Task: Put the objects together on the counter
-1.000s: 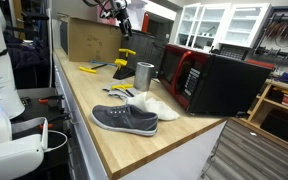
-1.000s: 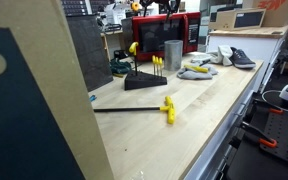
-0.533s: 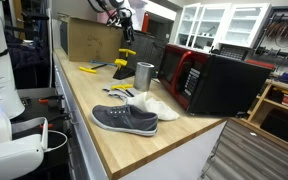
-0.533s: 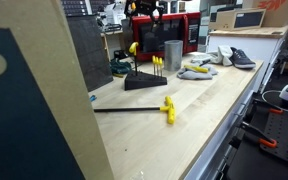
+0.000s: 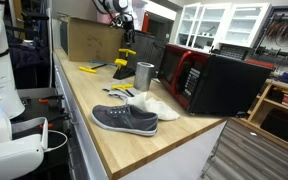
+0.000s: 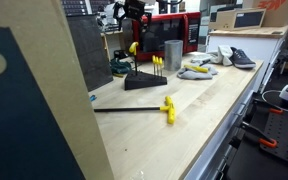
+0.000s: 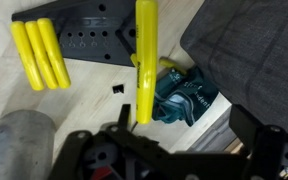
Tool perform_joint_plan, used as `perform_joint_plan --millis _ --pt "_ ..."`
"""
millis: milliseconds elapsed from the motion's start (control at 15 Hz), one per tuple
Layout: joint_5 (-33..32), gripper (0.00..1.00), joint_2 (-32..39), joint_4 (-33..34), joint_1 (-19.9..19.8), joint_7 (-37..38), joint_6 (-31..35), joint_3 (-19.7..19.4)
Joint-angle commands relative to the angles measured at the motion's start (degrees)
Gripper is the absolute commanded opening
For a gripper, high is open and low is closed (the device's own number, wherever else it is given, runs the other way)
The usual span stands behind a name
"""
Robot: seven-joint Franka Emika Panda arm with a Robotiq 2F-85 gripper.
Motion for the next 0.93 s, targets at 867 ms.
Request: perform_joint_plan --millis 867 --pt "3.88 1.00 1.65 2.10 1.84 3.56 -6.54 -2.94"
